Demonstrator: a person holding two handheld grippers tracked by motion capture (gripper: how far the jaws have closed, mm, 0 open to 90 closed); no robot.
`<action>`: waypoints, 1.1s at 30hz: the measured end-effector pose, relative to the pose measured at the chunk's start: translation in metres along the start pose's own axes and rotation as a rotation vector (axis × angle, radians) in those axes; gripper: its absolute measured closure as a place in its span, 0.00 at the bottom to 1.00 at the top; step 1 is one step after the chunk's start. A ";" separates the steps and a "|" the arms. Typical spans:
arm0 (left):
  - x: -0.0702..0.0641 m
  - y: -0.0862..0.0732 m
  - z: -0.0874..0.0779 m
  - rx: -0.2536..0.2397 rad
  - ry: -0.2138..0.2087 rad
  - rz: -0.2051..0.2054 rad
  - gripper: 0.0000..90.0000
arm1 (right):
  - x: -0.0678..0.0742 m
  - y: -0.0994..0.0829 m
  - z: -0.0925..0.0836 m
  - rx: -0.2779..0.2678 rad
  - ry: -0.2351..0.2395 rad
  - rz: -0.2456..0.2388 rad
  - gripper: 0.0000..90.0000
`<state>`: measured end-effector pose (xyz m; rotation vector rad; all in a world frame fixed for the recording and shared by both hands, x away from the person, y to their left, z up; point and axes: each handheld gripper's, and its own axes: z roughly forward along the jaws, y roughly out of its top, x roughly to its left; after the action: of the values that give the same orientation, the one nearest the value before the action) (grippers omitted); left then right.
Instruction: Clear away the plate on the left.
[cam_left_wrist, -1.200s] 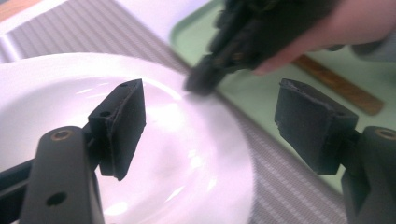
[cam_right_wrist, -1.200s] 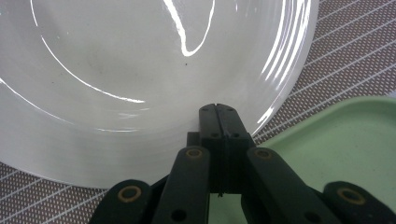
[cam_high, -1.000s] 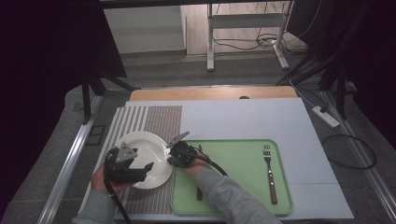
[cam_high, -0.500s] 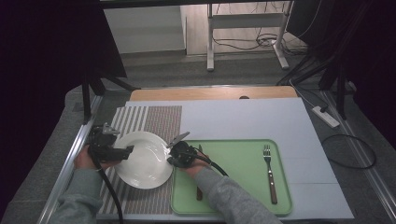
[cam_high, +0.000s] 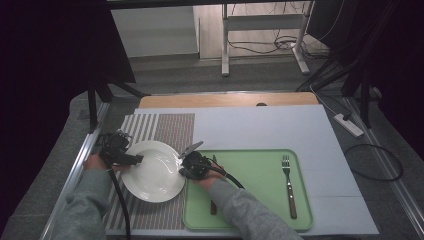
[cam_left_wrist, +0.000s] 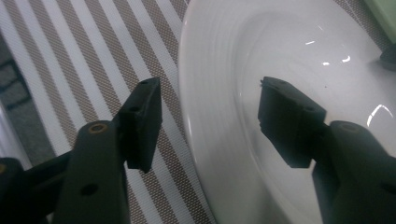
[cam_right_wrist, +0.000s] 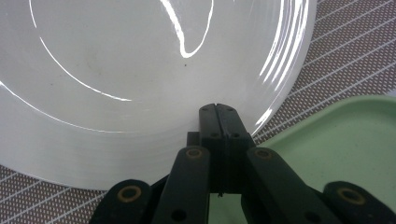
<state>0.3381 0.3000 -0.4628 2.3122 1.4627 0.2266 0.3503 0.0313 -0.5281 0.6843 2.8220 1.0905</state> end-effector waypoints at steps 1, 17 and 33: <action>0.002 0.002 0.002 0.008 -0.031 -0.001 0.52 | 0.000 0.000 0.000 -0.001 0.001 0.000 1.00; 0.019 0.004 0.008 0.017 -0.226 -0.095 0.86 | 0.000 0.000 -0.002 0.006 0.019 0.006 1.00; 0.017 -0.003 0.004 -0.050 -0.261 -0.065 0.89 | -0.001 -0.007 -0.052 -0.121 0.065 -0.001 0.90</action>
<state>0.3448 0.3158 -0.4684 2.1564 1.3807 -0.0550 0.3387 -0.0060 -0.4937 0.6480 2.7797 1.2937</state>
